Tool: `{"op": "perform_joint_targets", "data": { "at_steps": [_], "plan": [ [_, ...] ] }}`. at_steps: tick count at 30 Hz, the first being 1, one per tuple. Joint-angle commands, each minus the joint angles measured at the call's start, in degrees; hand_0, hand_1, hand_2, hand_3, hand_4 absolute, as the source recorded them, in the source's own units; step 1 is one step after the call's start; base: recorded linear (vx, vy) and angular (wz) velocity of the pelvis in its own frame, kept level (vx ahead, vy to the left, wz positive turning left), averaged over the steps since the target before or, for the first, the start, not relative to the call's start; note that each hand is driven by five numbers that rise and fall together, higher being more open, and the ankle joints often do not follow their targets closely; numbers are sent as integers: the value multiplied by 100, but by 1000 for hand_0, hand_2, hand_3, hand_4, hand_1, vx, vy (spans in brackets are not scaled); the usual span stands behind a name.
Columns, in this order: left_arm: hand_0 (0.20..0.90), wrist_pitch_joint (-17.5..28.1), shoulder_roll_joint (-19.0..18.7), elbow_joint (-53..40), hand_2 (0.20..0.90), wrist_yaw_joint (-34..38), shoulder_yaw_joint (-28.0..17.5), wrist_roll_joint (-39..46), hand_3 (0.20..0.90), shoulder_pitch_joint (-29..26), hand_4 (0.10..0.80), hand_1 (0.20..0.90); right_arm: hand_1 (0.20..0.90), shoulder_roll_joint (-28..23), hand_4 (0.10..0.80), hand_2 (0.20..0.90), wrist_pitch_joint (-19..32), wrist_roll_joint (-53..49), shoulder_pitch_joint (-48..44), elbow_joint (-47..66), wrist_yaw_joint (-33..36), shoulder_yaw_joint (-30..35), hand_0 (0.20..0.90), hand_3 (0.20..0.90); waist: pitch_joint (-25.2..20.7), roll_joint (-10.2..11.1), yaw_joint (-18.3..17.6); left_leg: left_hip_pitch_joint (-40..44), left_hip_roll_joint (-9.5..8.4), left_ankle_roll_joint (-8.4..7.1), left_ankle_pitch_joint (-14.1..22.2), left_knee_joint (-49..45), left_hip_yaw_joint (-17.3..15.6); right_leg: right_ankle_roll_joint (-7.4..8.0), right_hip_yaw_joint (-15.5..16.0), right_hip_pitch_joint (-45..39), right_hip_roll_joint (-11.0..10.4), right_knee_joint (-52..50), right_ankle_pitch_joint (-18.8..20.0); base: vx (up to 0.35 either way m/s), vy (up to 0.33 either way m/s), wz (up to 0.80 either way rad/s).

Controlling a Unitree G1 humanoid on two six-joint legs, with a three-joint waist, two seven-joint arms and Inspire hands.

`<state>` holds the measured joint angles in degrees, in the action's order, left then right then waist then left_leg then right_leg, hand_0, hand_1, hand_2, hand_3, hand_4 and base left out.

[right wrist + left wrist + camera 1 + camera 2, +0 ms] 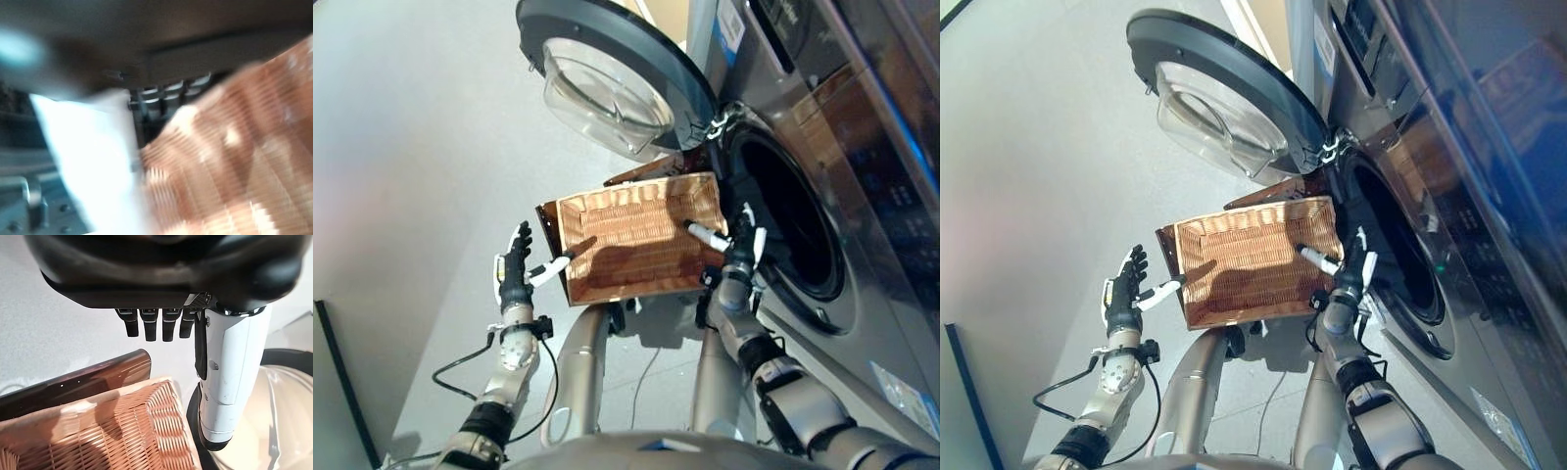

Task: Pick up the clothes and place them into the washing machine

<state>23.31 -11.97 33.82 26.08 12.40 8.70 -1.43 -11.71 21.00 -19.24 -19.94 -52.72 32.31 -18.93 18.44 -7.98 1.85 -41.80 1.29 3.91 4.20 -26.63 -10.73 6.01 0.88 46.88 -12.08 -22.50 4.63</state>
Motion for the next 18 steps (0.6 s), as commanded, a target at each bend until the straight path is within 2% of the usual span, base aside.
{"op": "perform_joint_targets", "data": {
  "at_steps": [1,5,6,12,18],
  "plan": [
    [900,340,-366,-105,900,136,-226,-90,900,29,800,900,900,136,800,900,57,422,301,590,-179,-246,900,900,-77,114,18,-4,16,-484,-212,515,332,-248,385,-188,213,-396,-483,78,-21,-13],
    [900,194,-350,618,900,72,-125,-247,900,-49,800,900,900,7,800,900,-84,570,590,409,-441,-121,900,900,-150,270,-33,664,-6,-519,-280,908,387,-202,506,-876,220,-15,-447,106,-25,7],
    [900,118,-331,940,900,-16,-78,-296,900,-68,800,900,900,-71,800,900,-170,764,749,295,-523,-42,900,900,-211,350,-57,937,2,-500,-482,1148,382,-219,598,-1183,230,270,-260,100,-34,-2],
    [900,-16,-203,1922,900,-228,-80,-177,900,-131,800,900,900,-106,800,900,-282,882,1139,-29,-796,277,900,900,-397,518,-75,1770,-4,-541,-556,1596,418,-138,714,-2046,292,761,-214,105,-27,-1],
    [900,-265,-132,2983,900,-553,-52,-482,900,-133,800,900,900,-23,800,900,-452,1043,1622,-731,-1238,644,900,900,-821,697,-103,2661,-50,-572,-629,2160,438,-27,816,-2996,357,1386,-101,141,-19,0]
  ]
}}
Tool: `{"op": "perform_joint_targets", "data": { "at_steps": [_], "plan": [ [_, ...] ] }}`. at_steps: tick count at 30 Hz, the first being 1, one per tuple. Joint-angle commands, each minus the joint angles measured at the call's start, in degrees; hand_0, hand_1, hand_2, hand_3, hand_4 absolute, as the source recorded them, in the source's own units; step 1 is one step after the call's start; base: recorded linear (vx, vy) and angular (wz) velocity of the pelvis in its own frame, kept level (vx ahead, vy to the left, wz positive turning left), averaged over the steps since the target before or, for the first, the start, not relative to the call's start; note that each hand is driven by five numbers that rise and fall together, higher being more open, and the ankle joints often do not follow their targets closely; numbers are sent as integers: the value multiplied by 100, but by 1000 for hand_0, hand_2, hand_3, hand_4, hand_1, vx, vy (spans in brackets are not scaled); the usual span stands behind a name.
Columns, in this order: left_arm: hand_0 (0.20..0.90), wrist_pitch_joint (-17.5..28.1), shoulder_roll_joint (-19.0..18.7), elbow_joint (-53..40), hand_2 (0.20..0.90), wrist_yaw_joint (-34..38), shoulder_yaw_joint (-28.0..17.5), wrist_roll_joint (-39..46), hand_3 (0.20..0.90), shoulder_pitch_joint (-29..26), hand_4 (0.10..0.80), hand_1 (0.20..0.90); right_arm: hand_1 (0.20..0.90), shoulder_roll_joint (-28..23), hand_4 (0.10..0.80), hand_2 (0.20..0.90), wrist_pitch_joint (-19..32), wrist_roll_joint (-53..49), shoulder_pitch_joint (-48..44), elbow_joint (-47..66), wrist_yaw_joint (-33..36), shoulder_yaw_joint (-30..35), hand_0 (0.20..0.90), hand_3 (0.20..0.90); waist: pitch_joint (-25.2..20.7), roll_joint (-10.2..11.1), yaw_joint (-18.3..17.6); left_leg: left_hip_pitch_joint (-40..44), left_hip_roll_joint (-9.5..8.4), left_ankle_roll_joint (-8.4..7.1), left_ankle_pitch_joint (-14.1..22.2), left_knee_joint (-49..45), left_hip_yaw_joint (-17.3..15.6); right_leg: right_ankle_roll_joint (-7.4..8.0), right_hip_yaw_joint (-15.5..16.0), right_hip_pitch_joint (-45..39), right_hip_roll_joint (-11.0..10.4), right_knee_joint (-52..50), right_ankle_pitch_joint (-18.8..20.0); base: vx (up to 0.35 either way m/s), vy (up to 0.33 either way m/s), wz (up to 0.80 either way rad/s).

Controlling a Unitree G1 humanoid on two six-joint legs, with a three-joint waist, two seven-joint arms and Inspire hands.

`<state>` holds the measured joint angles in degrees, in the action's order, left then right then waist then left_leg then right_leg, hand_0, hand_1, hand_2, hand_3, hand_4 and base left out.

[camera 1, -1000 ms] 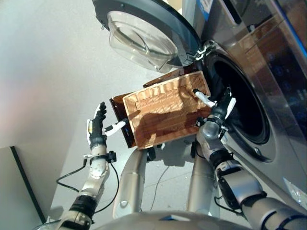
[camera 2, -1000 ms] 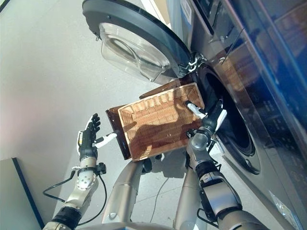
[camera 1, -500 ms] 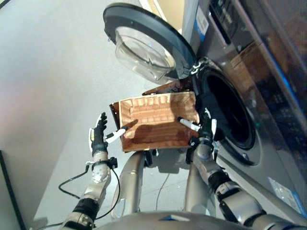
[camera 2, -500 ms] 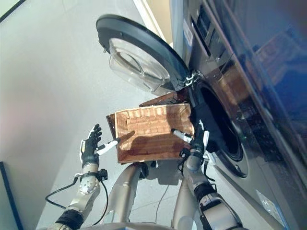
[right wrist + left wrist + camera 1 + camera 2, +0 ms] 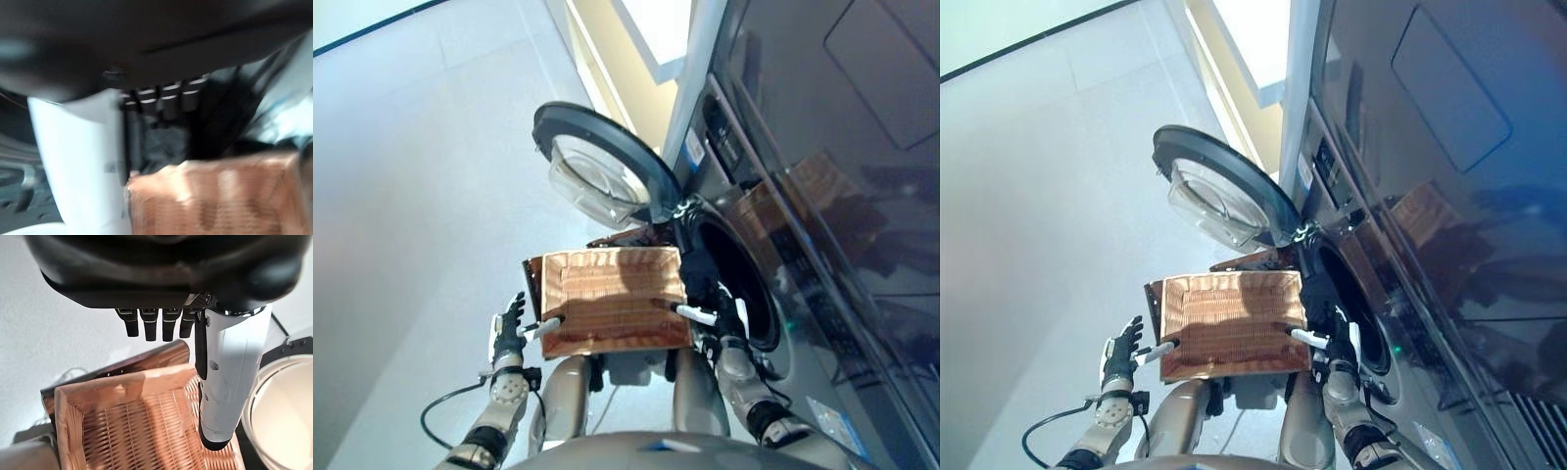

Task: Pick up the clothes and place them into the washing machine

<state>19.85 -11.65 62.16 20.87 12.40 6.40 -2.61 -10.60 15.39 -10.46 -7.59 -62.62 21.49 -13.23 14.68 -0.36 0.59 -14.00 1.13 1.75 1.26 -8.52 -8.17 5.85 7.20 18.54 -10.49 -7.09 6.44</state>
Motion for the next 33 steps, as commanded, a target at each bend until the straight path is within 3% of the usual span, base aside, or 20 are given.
{"op": "perform_joint_targets", "data": {
  "at_steps": [1,15,18,23,33],
  "plan": [
    [900,62,-162,240,900,-72,-40,-330,900,6,800,900,900,-116,800,900,90,180,435,137,-234,118,900,900,-512,-49,25,-17,-36,-360,-337,417,173,1,197,-264,200,-89,-270,162,-4,-2],
    [900,-203,-115,1058,900,-557,-379,-753,900,457,800,900,900,115,800,900,-143,540,905,-791,-702,508,900,900,-1293,138,42,1007,-90,-344,-259,978,139,111,287,-1283,234,456,-264,113,5,2],
    [900,-213,-134,1024,900,-579,-420,-816,900,466,800,900,900,78,800,900,-359,1477,797,-1010,-452,113,900,900,-1380,179,88,1097,-94,-345,-240,1018,167,111,286,-1370,252,524,-271,64,-9,1],
    [900,-154,-151,792,900,-444,-252,-918,900,348,800,900,900,-186,800,900,-676,3415,272,-767,-120,-1163,900,900,-1091,191,196,973,-99,-313,-211,878,237,72,348,-1307,241,456,-279,-18,-12,5],
    [900,-93,-218,250,900,-240,83,-547,900,-195,800,900,900,-538,800,900,-749,3019,-973,-401,97,-1291,900,900,-256,173,383,-86,-112,-272,-213,155,517,-59,551,-411,150,-231,-356,-120,-34,18]
  ]
}}
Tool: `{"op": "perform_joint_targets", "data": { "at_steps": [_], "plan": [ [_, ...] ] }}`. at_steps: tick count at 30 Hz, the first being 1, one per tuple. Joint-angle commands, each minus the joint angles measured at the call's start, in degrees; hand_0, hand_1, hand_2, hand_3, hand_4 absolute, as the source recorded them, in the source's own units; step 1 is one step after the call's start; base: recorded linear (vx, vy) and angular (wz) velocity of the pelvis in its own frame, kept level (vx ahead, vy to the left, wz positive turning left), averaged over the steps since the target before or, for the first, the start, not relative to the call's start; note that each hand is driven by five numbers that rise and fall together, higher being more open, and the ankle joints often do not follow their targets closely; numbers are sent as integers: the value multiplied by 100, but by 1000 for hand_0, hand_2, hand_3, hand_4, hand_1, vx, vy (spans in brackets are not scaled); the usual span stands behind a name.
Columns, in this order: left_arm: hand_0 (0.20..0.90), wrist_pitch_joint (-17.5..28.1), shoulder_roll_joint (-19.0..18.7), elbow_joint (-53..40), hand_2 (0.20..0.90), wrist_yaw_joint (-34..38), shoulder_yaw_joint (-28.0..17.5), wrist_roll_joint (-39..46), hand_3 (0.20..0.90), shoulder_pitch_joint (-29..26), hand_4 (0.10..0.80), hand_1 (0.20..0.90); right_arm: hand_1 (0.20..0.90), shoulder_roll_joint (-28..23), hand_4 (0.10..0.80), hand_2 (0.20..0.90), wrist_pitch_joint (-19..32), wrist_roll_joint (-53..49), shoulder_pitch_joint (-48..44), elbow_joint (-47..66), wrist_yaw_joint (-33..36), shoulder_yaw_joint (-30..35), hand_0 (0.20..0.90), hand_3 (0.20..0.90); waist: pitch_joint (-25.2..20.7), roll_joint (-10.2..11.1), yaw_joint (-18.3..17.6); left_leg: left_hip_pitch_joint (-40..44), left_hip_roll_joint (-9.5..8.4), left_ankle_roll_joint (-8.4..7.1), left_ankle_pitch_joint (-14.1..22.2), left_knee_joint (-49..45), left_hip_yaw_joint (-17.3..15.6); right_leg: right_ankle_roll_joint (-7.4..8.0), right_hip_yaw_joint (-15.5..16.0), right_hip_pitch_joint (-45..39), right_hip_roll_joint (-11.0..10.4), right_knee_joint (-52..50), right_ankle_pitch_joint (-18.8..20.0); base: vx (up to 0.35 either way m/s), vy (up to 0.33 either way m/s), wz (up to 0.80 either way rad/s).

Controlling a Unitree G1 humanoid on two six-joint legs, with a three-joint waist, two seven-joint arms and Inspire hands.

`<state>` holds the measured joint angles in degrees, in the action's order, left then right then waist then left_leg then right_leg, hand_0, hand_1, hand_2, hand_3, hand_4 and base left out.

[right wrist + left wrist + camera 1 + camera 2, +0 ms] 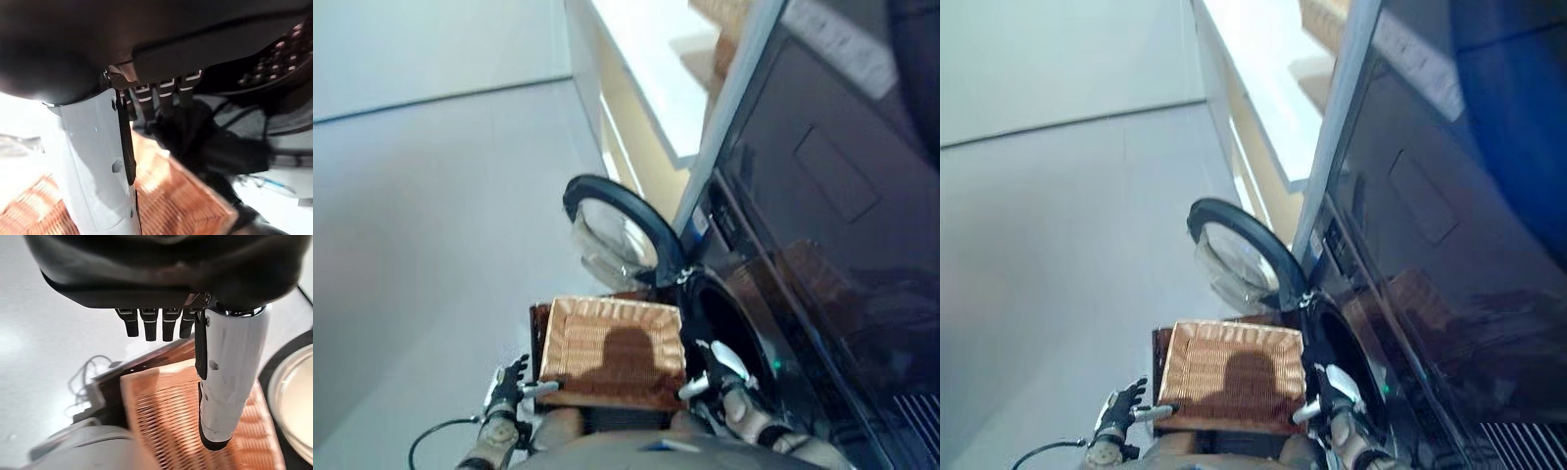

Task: Pick up the clothes and place them into the washing machine

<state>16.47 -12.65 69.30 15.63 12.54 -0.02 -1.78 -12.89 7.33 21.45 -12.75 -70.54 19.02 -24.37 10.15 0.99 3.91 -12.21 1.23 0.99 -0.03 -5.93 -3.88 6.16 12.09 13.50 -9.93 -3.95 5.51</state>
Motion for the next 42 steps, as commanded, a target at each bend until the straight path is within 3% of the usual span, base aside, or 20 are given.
{"op": "perform_joint_targets", "data": {
  "at_steps": [1,7,15,21,31,42],
  "plan": [
    [900,272,-128,-523,900,316,69,129,900,-310,800,900,900,-348,800,900,76,-169,-530,485,362,-219,900,900,253,34,55,-351,-120,-197,-86,-166,103,-97,69,193,86,-623,-278,-45,-11,23],
    [900,395,-237,-1027,900,458,51,280,900,-378,800,900,900,-603,800,900,32,158,-1029,838,496,-578,900,900,521,46,102,-792,-107,-214,-92,-435,144,-133,88,648,56,-905,-325,-101,-20,11],
    [900,531,-228,-1517,900,626,132,414,900,-655,800,900,900,-979,800,900,-615,2125,-1885,517,966,-1612,900,900,912,92,199,-1384,-63,-253,-170,-602,218,-170,183,1212,44,-1128,-321,-73,-24,4],
    [900,522,-320,-2125,900,550,251,451,900,-714,800,900,900,-1085,800,900,-884,2886,-2388,50,746,-2296,900,900,1097,161,347,-1714,-12,-308,-277,-583,333,-197,298,1523,57,-1183,-313,-48,-49,12],
    [900,495,-340,-2587,900,591,112,556,900,-872,800,900,900,-1407,800,900,-982,3170,-2425,-206,634,-2398,900,900,1314,167,371,-1973,26,-375,-394,-555,480,-267,436,1767,63,-1334,-381,-34,-38,5],
    [900,539,-291,-3096,900,638,-279,589,900,-757,800,900,900,-1661,800,900,-1124,3607,-1934,-565,396,-2437,900,900,1378,20,300,-2322,63,-448,-550,-592,689,-343,542,2149,70,-1609,-497,-45,-48,5]
  ]
}}
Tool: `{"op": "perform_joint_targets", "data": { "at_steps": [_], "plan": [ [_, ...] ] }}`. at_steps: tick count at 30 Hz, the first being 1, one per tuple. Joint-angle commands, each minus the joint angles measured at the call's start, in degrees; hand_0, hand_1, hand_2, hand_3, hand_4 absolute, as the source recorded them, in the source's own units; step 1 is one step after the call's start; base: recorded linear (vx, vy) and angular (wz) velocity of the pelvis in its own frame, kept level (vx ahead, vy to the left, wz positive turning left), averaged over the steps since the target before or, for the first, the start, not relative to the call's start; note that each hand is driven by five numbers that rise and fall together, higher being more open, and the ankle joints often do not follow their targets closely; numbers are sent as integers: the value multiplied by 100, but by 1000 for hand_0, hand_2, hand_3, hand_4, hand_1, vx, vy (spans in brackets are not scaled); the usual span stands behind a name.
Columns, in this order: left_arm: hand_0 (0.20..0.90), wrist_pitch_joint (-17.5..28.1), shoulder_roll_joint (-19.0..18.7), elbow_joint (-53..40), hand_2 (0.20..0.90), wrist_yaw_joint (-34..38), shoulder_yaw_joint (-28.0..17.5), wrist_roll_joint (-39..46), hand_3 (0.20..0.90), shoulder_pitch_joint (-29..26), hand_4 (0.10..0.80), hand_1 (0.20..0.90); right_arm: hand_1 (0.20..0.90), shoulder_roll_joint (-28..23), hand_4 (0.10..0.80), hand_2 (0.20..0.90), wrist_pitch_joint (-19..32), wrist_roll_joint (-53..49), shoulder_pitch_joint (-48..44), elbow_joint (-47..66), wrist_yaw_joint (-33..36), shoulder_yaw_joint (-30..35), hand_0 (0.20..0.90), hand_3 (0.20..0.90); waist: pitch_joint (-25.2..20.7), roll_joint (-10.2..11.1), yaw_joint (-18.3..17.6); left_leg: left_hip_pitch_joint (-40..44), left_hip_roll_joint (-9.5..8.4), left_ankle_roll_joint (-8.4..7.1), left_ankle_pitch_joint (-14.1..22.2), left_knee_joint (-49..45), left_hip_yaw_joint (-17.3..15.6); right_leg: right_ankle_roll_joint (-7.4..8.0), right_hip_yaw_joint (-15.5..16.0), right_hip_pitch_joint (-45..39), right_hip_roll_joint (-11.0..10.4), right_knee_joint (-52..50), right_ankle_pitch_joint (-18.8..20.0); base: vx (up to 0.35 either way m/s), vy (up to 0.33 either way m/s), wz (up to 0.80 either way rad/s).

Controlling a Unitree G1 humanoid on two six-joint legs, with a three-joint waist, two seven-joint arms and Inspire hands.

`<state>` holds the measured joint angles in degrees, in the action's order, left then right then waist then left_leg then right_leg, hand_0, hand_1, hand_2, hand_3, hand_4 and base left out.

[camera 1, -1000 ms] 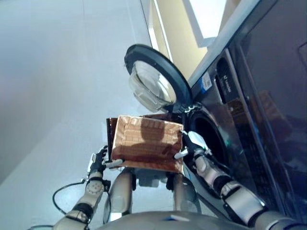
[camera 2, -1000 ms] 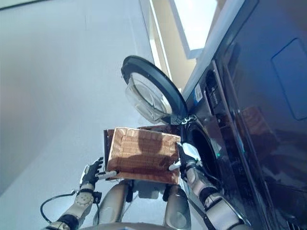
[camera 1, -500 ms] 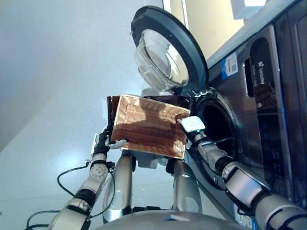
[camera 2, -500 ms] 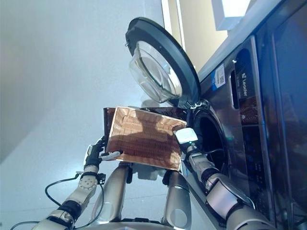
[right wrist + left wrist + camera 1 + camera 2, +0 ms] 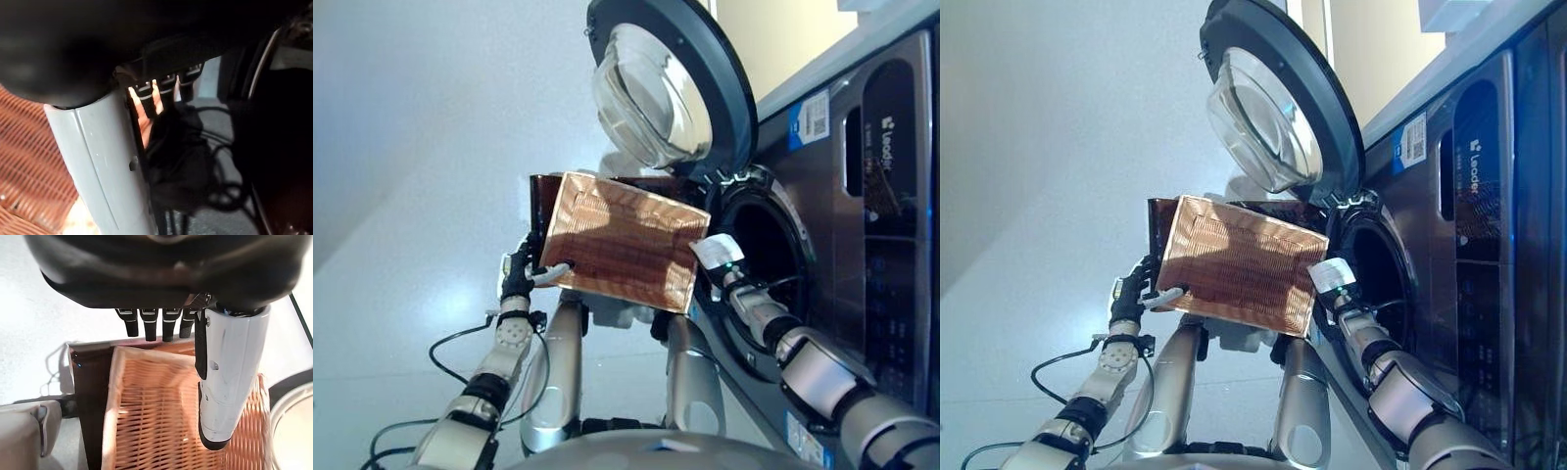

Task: Pick up the clothes and place them into the washing machine

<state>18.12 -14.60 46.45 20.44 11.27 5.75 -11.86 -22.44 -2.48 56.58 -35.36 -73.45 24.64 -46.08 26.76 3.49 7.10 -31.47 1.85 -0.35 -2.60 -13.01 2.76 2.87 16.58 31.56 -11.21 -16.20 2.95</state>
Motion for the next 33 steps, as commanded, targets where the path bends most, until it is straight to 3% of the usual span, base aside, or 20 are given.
{"op": "perform_joint_targets", "data": {
  "at_steps": [1,5,9,15,22,23,24,25,28,33],
  "plan": [
    [900,371,-96,-816,900,158,-151,11,900,256,800,900,900,-705,800,900,-143,94,329,-275,-164,-267,900,900,-292,-230,-22,-405,0,-315,-295,115,29,-15,96,351,196,-388,-243,-67,-54,9],
    [900,396,-79,-926,900,114,-192,-39,900,282,800,900,900,-680,800,900,-171,89,586,-471,-202,-164,900,900,-303,-280,-58,-628,10,-369,-192,14,110,28,43,609,198,-618,-423,-10,-61,5],
    [900,384,-89,-991,900,71,-185,-112,900,265,800,900,900,-656,800,900,-158,-18,780,-628,-194,-12,900,900,-304,-385,-136,-1222,-18,-369,-88,-573,157,-28,-22,1119,166,-1147,-541,-100,-29,10],
    [900,340,-128,-981,900,86,-307,-136,900,306,800,900,900,-617,800,900,-104,-156,900,-802,-157,130,900,900,-567,-630,-226,-2565,19,-351,296,-1972,282,-199,-130,2324,71,-2556,-1021,-63,-15,12],
    [900,383,-162,-1024,900,252,-523,11,900,390,800,900,900,-649,800,900,-105,-267,671,-745,-41,96,900,900,-697,-704,-172,-3031,37,-295,493,-2492,340,-269,-169,2765,9,-3088,-1235,11,-6,-1],
    [900,401,-160,-1037,900,268,-522,19,900,418,800,900,785,-654,718,785,-98,-270,662,-725,-27,97,785,785,-706,-708,-164,-3027,31,-289,490,-2493,354,-263,-172,2784,-3,-3105,-1231,42,-5,13],
    [900,439,-198,-1094,900,326,-581,9,900,498,800,900,571,-705,565,571,-79,-229,701,-619,71,100,571,571,-739,-696,-179,-3021,29,-289,492,-2440,343,-256,-168,2807,14,-3077,-1250,42,-5,19],
    [900,438,-197,-1099,900,327,-583,7,900,507,800,900,538,-708,541,538,-79,-228,708,-612,71,98,538,538,-747,-693,-181,-3022,29,-290,489,-2435,341,-257,-170,2810,14,-3075,-1250,34,-4,11],
    [900,485,-301,-1028,900,490,-663,-2,900,457,800,900,200,-782,300,200,34,-150,765,-221,120,29,200,200,-803,-616,-265,-3172,3,-284,509,-2476,339,-266,-240,2990,75,-3155,-1275,-2,11,-26],
    [900,531,-254,-900,900,597,-693,94,900,541,800,900,200,-707,300,200,83,-207,783,-258,170,-53,200,200,-892,-588,-322,-3446,-44,-277,642,-2831,342,-345,-285,3227,27,-3439,-1421,-10,5,7]
  ]
}}
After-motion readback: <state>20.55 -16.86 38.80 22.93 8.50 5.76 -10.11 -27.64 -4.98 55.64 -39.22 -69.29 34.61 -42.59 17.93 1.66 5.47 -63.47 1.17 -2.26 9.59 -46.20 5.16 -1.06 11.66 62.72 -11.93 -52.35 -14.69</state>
